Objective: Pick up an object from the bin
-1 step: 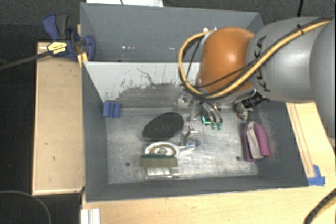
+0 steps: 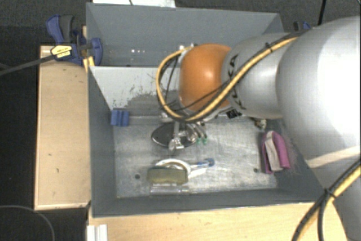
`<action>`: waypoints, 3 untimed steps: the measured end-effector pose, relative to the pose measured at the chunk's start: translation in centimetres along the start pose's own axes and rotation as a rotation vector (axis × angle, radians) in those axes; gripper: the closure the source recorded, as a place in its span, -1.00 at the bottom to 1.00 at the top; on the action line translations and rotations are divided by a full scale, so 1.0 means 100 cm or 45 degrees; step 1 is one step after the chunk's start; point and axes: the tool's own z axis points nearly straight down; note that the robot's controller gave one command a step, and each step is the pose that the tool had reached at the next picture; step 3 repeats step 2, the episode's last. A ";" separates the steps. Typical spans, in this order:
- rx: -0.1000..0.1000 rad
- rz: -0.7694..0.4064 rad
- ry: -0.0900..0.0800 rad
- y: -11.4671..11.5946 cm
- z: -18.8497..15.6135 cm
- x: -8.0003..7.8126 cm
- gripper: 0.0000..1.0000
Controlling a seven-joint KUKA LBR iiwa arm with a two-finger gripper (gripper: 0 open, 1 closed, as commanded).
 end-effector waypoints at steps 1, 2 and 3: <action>-0.002 0.010 -0.006 -0.001 -0.004 -0.001 1.00; 0.003 -0.038 -0.003 -0.016 -0.185 0.003 1.00; 0.003 -0.038 -0.003 -0.016 -0.185 0.003 1.00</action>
Offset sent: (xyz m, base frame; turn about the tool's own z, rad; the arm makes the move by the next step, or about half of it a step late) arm 0.0000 0.0000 0.0000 0.0000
